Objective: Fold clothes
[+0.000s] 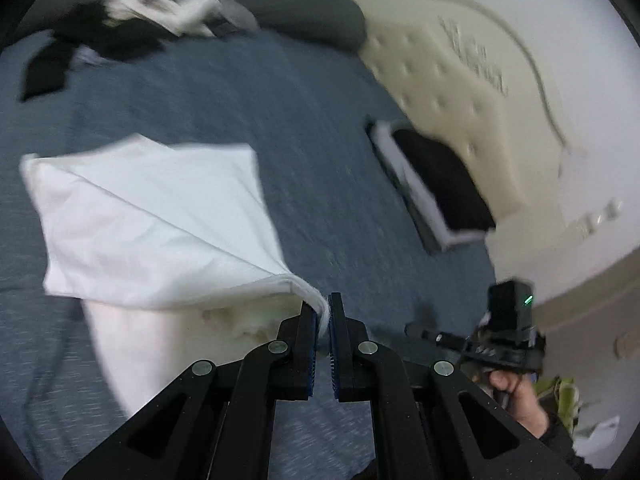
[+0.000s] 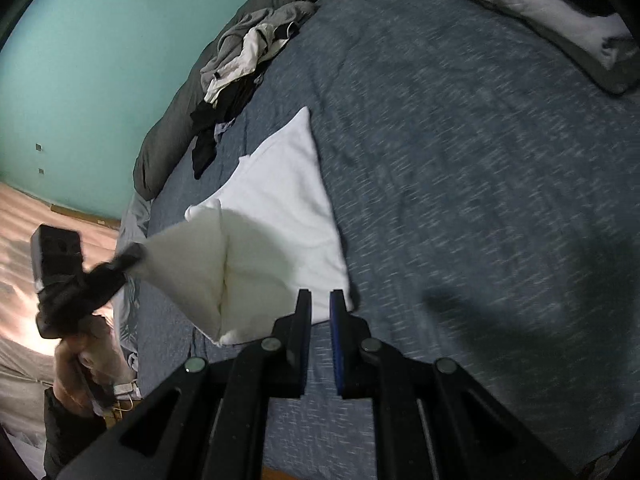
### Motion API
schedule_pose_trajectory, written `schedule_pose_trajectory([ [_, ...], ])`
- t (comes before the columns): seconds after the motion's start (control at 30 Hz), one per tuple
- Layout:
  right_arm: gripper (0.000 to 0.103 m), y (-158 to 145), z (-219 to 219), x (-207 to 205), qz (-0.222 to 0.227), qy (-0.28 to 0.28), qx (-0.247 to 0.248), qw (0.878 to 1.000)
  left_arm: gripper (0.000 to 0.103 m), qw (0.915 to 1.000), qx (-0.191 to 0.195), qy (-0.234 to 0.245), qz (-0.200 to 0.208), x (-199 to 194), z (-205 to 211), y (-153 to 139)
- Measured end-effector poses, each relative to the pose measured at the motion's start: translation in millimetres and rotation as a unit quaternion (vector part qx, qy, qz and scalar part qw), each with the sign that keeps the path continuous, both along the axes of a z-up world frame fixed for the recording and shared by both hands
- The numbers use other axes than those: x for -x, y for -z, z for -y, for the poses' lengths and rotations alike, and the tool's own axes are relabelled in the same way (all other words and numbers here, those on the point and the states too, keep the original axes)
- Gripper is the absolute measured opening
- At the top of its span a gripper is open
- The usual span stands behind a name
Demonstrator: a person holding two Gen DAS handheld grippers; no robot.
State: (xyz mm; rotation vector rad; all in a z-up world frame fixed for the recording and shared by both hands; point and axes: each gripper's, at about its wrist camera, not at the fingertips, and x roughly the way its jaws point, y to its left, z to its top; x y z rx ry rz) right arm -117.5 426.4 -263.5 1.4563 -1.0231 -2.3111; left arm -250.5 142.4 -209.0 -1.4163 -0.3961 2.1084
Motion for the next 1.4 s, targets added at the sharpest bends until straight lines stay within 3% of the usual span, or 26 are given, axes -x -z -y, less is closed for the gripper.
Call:
schedule_pose_trajectory([
  [0.17,0.009,2,3,5,0.002,-0.011,-0.006,1.000,0.006,0.9967,0.062,0.039,0.035,-10,-52,57],
  [0.3,0.009,7,22,17,0.007,-0.034,-0.016,0.999,0.010,0.9939,0.079,0.051,0.057,-23,-55,85],
  [0.37,0.009,9,31,24,0.009,-0.046,-0.021,0.999,0.014,0.9951,0.067,0.041,0.061,-28,-43,82],
  [0.47,0.011,13,45,33,0.012,-0.063,-0.029,0.998,0.035,0.9973,0.050,0.020,0.051,-33,-15,65],
  [0.53,0.026,15,54,39,0.014,-0.074,-0.034,0.997,0.042,0.9986,0.039,0.004,0.036,-37,7,49],
  [0.57,0.037,17,59,42,0.015,-0.080,-0.036,0.996,0.043,0.9989,0.037,-0.005,0.030,-37,18,43],
  [0.6,0.040,18,64,45,0.016,-0.086,-0.039,0.995,0.043,0.9990,0.035,-0.014,0.023,-37,30,37],
  [0.83,0.041,26,97,66,0.022,-0.127,-0.057,0.990,0.043,0.9960,0.055,-0.062,0.034,-49,96,48],
  [1.13,0.041,42,134,78,0.042,-0.176,-0.154,0.971,0.043,0.9921,0.068,-0.084,0.064,-60,126,86],
  [1.17,0.040,44,136,78,0.043,-0.182,-0.166,0.968,0.043,0.9920,0.068,-0.084,0.066,-60,126,88],
  [1.23,0.031,45,139,78,0.041,-0.191,-0.186,0.963,0.043,0.9920,0.066,-0.083,0.068,-60,125,90],
  [1.27,0.013,44,139,78,0.037,-0.191,-0.190,0.962,0.043,0.9920,0.067,-0.081,0.069,-60,124,91],
  [1.3,0.007,41,136,77,0.031,-0.187,-0.190,0.963,0.043,0.9921,0.069,-0.079,0.069,-60,122,91],
  [1.4,0.005,26,128,72,0.004,-0.178,-0.182,0.967,0.043,0.9922,0.074,-0.073,0.068,-60,117,91],
])
